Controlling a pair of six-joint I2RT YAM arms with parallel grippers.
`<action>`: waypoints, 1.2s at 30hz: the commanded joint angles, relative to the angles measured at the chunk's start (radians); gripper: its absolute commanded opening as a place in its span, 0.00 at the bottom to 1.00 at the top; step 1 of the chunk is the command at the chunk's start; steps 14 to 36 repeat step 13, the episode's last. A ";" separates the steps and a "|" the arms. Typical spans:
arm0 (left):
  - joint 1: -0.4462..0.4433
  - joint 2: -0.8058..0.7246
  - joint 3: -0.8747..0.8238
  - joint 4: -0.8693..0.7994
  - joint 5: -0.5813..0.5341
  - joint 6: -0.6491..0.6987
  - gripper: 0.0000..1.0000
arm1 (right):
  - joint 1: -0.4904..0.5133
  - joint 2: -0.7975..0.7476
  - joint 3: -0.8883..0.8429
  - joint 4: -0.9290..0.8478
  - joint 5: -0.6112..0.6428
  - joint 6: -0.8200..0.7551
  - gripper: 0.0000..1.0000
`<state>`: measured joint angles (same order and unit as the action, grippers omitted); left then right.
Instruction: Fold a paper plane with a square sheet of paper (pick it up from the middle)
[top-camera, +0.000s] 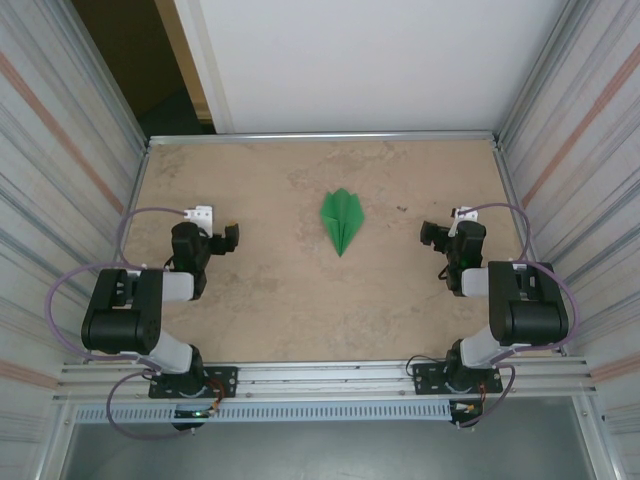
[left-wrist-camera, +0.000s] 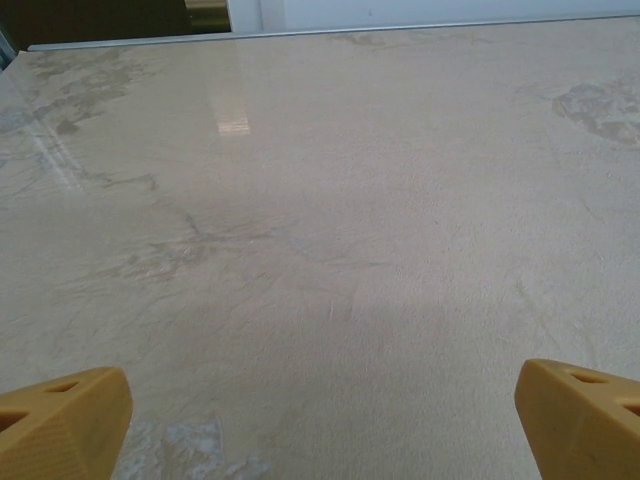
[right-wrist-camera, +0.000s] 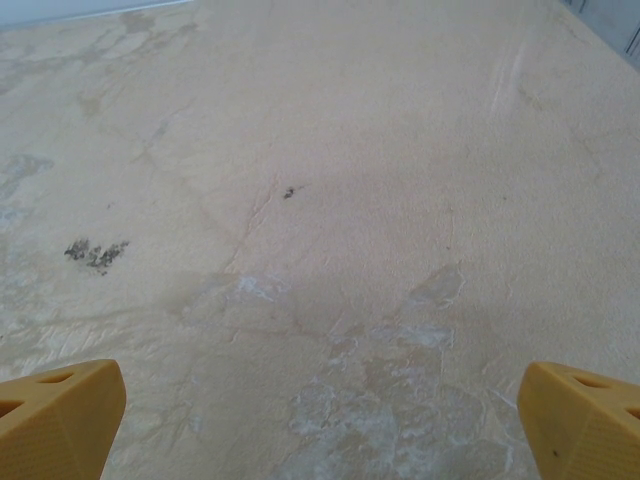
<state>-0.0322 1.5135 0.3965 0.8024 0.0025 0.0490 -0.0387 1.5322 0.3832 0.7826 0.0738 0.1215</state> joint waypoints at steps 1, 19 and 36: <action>0.008 0.001 0.017 -0.014 0.009 0.021 0.99 | 0.006 0.006 0.021 0.021 0.001 -0.018 0.99; 0.017 0.003 0.022 -0.022 0.033 0.019 0.99 | 0.006 0.005 0.018 0.023 0.001 -0.018 0.99; 0.017 0.003 0.022 -0.022 0.033 0.019 0.99 | 0.006 0.005 0.018 0.023 0.001 -0.018 0.99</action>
